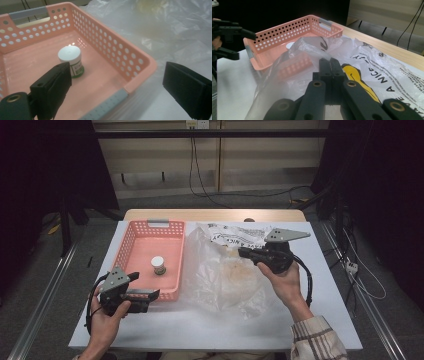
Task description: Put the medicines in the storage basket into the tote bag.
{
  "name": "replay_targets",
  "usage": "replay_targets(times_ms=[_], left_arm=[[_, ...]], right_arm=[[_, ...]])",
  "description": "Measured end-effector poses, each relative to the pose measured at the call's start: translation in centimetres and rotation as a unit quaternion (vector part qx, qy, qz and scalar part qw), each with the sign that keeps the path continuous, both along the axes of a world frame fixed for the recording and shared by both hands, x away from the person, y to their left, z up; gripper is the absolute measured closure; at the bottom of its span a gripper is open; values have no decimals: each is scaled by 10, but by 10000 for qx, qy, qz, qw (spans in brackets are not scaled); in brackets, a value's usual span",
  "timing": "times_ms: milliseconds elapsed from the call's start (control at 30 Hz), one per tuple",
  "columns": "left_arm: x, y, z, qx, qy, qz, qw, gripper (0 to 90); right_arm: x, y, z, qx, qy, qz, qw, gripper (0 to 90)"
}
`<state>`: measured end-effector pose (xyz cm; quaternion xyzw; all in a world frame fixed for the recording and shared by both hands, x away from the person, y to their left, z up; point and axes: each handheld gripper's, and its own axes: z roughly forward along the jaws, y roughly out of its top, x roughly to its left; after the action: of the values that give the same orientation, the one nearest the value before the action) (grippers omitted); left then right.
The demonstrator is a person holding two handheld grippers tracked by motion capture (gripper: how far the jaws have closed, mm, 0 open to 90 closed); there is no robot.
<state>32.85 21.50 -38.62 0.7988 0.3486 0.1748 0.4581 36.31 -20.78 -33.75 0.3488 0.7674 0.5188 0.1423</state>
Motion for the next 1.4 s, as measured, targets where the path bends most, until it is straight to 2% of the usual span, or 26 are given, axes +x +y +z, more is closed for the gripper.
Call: replay_targets(times_ms=[100, 133, 267, 367, 467, 667, 733, 833, 933, 1067, 1133, 1200, 1267, 1333, 1400], left_arm=[[9, -2, 2, 114, 37, 27, 9999, 96], [11, -3, 4, 154, -11, 66, 9999, 104], [21, -5, 9, 153, 22, -110, 9998, 115], [31, -7, 11, 231, 143, -157, 9995, 115], [40, -6, 10, 158, 345, -230, 9990, 101], [59, -9, 8, 501, 476, -281, 9972, 95], [66, -10, 7, 511, 454, -304, 9972, 93], [76, -13, 3, 646, 571, -356, 9956, 82], [86, -18, 1, 782, 554, -341, 9948, 89], [99, -23, 1, 983, 609, -283, 9929, 103], [106, -23, 1, 1004, 587, -211, 9930, 113], [113, -24, 0, 1062, 648, -163, 9921, 116], [119, -24, -3, 1132, 767, -164, 9905, 120], [123, -26, -7, 1321, 877, -182, 9872, 121], [126, -26, -11, 1338, 943, -222, 9863, 175]], right_arm=[[0, 1, -2, -13, 19, 38, 10000, 900], [0, 2, -2, -37, 22, 54, 10000, 900], [-2, 4, -2, -47, 14, 93, 9999, 900], [-1, 3, -2, -39, 21, 70, 10000, 900], [-1, 2, -2, -39, 22, 69, 10000, 900], [0, 3, -4, -44, 38, 73, 10000, 900], [-1, 3, -4, -54, 42, 81, 9999, 900], [0, 3, -4, -55, 36, 82, 9999, 900], [0, 3, -4, -64, 38, 80, 9999, 900], [0, 2, -4, -72, 37, 63, 9999, 900], [0, 2, -4, -68, 46, 64, 9999, 900], [1, 2, -5, -76, 39, 65, 9999, 900], [1, 2, -5, -93, 41, 66, 9999, 900], [1, 2, -6, -85, 48, 71, 9999, 900], [1, 2, -6, -93, 62, 62, 9999, 900]])
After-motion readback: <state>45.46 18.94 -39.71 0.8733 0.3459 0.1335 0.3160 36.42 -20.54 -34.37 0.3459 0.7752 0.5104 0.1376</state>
